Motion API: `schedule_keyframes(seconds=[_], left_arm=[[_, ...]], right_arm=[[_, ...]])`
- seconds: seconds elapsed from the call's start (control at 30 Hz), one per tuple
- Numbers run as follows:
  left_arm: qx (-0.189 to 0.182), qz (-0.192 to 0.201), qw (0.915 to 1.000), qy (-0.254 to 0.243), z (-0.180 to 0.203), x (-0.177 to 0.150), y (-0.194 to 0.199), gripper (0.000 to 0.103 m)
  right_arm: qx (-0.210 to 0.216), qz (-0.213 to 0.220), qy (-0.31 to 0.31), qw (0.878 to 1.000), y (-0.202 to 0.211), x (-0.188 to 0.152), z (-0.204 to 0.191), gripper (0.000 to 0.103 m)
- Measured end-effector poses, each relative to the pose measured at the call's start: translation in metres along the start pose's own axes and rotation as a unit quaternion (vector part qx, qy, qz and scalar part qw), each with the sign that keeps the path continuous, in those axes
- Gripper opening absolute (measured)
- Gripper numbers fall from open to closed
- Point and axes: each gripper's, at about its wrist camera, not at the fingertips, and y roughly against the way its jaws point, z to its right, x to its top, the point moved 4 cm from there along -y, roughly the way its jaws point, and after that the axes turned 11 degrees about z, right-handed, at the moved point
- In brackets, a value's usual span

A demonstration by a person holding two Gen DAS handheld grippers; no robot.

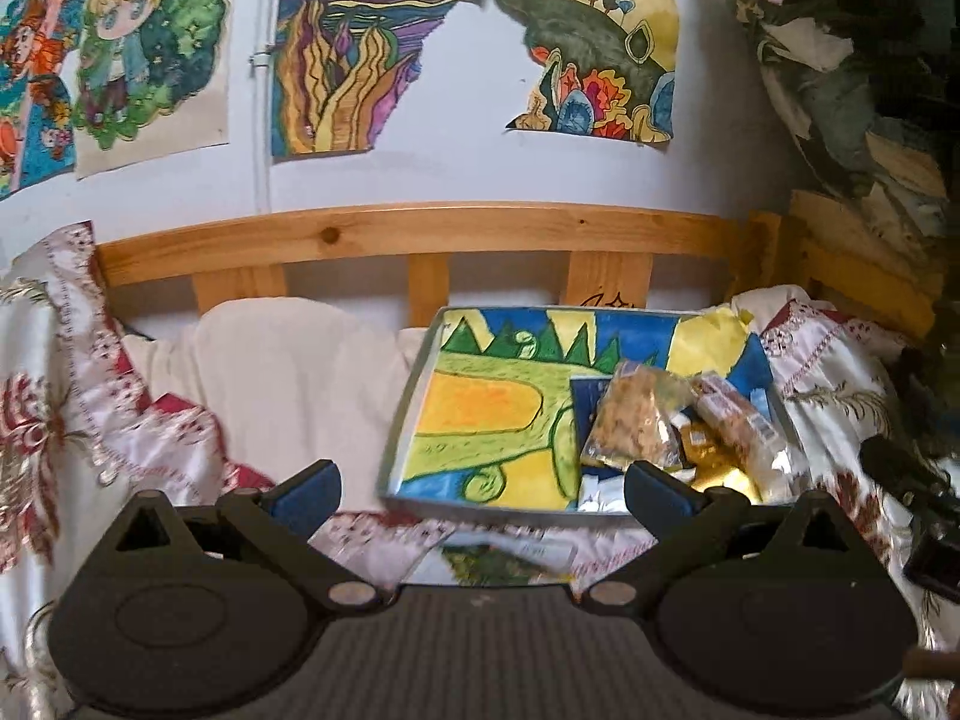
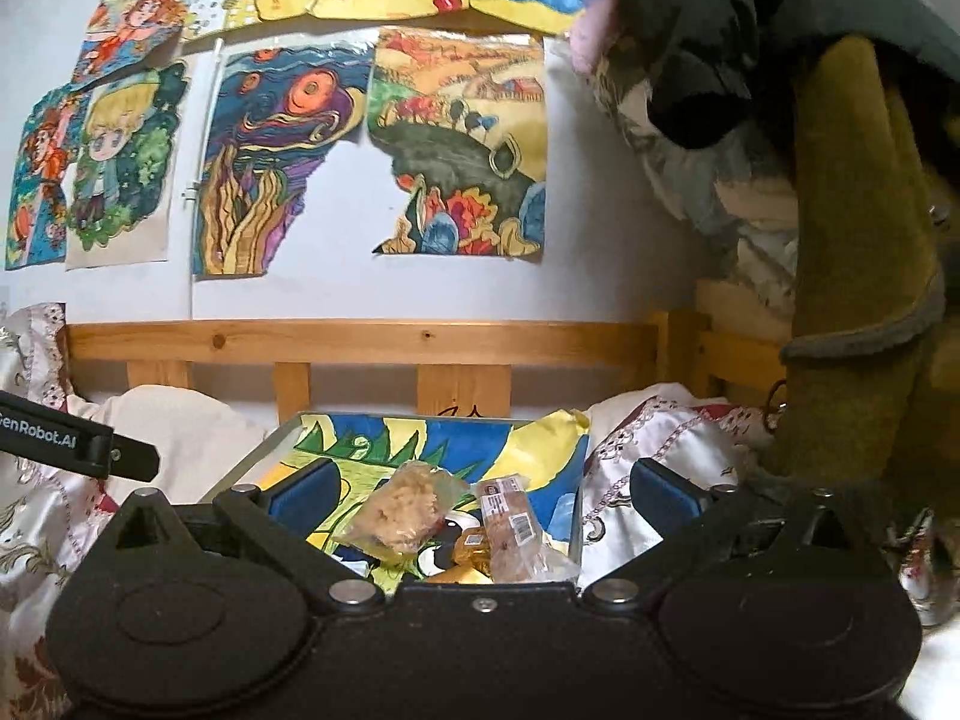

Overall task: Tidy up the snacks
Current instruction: 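Release the crumbly-snack bag with the left tool while the right releases the bar into the tray, then withdraw both open tools from the tray toward the white-green packet and orange bag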

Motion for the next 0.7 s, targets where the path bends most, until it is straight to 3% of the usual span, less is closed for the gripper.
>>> schedule_keyframes(seconds=[0.27,0.47,0.7], left_arm=[[0.006,-0.015,0.9998,-0.012,-0.014,-0.023,0.04,0.102],[0.013,-0.031,0.999,-0.029,-0.025,-0.049,0.065,0.102],[0.023,-0.068,0.9974,0.003,-0.05,-0.076,0.081,0.102]], right_arm=[[0.0,-0.002,0.0,1.0,0.039,0.002,-0.011,0.102],[0.024,-0.02,0.015,0.999,0.064,-0.007,-0.036,0.102],[0.047,-0.033,0.031,0.998,0.085,-0.015,-0.063,0.102]])
